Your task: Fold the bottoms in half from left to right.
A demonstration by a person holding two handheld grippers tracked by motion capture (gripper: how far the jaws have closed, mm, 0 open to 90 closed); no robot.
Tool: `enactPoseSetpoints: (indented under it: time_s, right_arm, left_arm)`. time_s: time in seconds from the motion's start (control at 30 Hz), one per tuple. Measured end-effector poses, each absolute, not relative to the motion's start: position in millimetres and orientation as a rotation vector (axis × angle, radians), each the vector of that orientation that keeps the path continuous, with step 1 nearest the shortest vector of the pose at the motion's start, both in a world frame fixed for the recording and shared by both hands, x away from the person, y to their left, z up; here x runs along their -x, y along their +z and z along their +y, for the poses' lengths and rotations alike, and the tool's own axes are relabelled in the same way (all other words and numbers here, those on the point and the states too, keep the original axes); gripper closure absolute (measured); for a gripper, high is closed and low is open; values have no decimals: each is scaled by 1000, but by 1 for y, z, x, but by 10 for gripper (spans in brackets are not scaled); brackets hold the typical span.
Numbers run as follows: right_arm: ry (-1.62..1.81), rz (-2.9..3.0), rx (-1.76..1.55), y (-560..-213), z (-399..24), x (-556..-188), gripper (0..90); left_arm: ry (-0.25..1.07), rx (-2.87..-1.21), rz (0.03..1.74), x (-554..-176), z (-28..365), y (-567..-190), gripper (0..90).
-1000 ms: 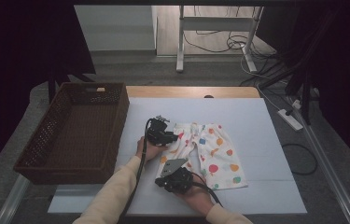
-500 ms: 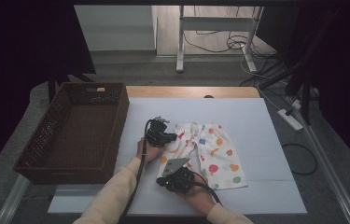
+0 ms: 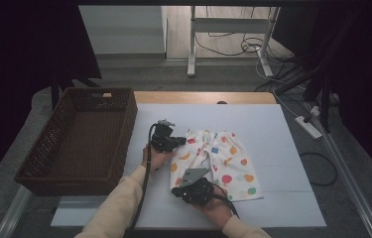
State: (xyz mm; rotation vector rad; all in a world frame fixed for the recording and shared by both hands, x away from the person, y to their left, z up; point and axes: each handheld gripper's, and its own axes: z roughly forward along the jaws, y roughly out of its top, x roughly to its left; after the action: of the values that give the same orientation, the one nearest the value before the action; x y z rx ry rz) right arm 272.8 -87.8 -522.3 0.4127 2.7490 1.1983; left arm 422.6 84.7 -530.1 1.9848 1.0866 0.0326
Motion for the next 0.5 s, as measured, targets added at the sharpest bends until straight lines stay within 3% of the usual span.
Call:
enactPoseSetpoints:
  time_s: [0.5]
  right_arm:
    - [1215,2699,-475,-511,-118,-267,870]
  left_arm:
    - [14,-1954,1062,-421,81,-521,862]
